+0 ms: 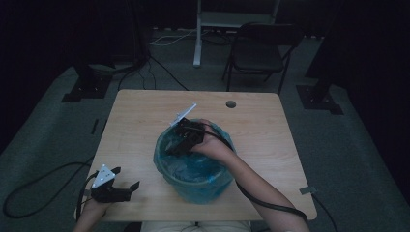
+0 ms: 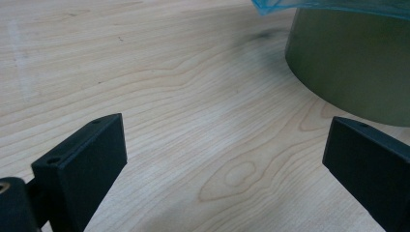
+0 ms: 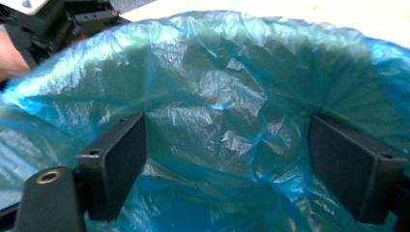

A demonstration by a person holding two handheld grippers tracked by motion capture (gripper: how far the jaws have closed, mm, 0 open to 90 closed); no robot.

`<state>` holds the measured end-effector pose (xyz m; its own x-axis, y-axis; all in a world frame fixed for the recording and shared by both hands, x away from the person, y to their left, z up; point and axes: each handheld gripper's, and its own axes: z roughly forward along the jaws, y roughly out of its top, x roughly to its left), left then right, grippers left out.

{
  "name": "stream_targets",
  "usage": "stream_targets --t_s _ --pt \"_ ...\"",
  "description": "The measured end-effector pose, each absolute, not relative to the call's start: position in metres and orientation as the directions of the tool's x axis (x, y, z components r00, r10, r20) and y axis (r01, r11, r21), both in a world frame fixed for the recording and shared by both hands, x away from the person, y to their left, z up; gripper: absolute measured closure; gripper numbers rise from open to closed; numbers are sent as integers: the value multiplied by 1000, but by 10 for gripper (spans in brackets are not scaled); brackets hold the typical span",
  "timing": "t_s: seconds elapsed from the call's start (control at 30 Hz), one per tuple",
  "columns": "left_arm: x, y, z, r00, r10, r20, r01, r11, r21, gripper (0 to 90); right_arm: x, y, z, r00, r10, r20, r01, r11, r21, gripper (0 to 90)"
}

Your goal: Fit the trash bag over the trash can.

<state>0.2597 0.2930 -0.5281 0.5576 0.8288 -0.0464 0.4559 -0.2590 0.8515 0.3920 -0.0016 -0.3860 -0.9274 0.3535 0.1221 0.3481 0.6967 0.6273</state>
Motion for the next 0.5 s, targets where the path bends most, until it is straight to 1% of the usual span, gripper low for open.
stream_targets --t_s 0.07,0.1,0.27,0.33,0.5 --pt "260 293 -528 554 831 -46 454 -255 854 24 391 2 -389 -938 337 82 312 716 624 147" --pt "260 293 -528 554 831 -43 453 -258 854 24 391 4 -391 -939 336 75 310 729 611 147" --pt "259 293 -528 551 833 -38 450 -258 855 23 388 16 -408 -952 300 59 287 812 508 140" --pt "259 293 -528 551 834 -39 452 -258 854 23 387 16 -408 -951 305 50 289 819 495 139" --pt "259 291 -529 552 833 -40 456 -261 850 23 387 11 -396 -947 317 54 297 796 527 129"
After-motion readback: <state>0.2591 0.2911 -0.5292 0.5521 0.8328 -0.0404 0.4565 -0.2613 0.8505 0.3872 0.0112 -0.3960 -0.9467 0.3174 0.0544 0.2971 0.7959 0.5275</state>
